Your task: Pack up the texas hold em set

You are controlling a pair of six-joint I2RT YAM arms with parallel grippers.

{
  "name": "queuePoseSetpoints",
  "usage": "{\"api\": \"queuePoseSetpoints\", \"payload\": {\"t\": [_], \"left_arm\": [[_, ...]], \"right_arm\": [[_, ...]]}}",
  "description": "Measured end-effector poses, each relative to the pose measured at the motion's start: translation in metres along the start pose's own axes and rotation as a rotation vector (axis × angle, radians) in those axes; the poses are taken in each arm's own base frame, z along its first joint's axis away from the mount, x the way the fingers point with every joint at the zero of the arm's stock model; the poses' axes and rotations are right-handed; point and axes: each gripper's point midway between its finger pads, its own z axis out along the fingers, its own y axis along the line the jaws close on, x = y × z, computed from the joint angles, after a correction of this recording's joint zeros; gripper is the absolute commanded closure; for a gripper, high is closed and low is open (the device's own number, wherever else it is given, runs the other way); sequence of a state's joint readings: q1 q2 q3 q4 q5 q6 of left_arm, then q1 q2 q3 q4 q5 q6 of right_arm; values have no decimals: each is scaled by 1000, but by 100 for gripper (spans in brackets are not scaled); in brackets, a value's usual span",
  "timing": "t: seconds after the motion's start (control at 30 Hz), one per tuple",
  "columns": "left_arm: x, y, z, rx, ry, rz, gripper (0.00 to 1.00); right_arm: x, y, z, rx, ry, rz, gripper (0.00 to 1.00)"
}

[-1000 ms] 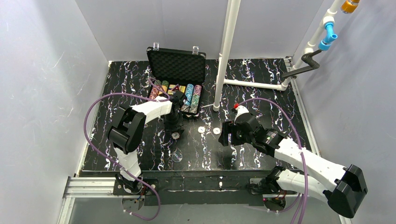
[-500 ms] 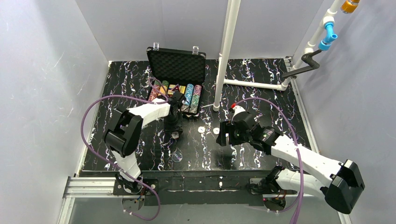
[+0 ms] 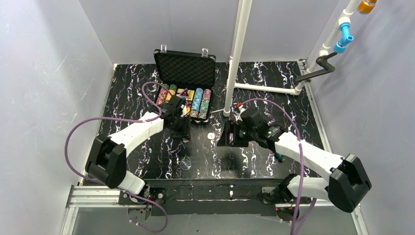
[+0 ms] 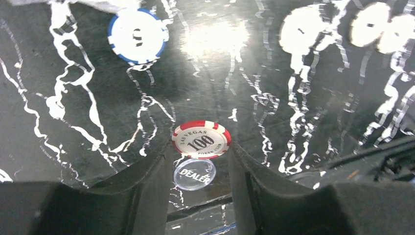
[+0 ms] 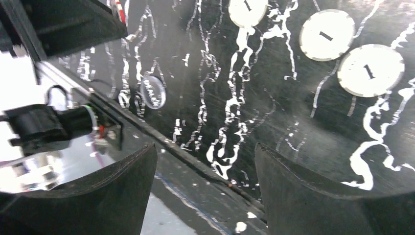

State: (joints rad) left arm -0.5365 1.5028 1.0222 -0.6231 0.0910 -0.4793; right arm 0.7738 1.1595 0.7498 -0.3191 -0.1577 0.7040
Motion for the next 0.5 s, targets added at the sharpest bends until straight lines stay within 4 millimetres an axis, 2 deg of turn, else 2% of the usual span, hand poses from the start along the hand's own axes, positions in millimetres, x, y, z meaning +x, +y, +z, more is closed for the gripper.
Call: {"api": "queuePoseSetpoints", "payload": {"t": [0.33, 0.5], "left_arm": [[-4, -40, -29, 259, -64, 170, 96], [-5, -59, -49, 335, -108, 243, 97]], "right_arm": [[-33, 42, 19, -191, 112, 182, 19], [-44, 57, 23, -279, 146, 274, 23]]}}
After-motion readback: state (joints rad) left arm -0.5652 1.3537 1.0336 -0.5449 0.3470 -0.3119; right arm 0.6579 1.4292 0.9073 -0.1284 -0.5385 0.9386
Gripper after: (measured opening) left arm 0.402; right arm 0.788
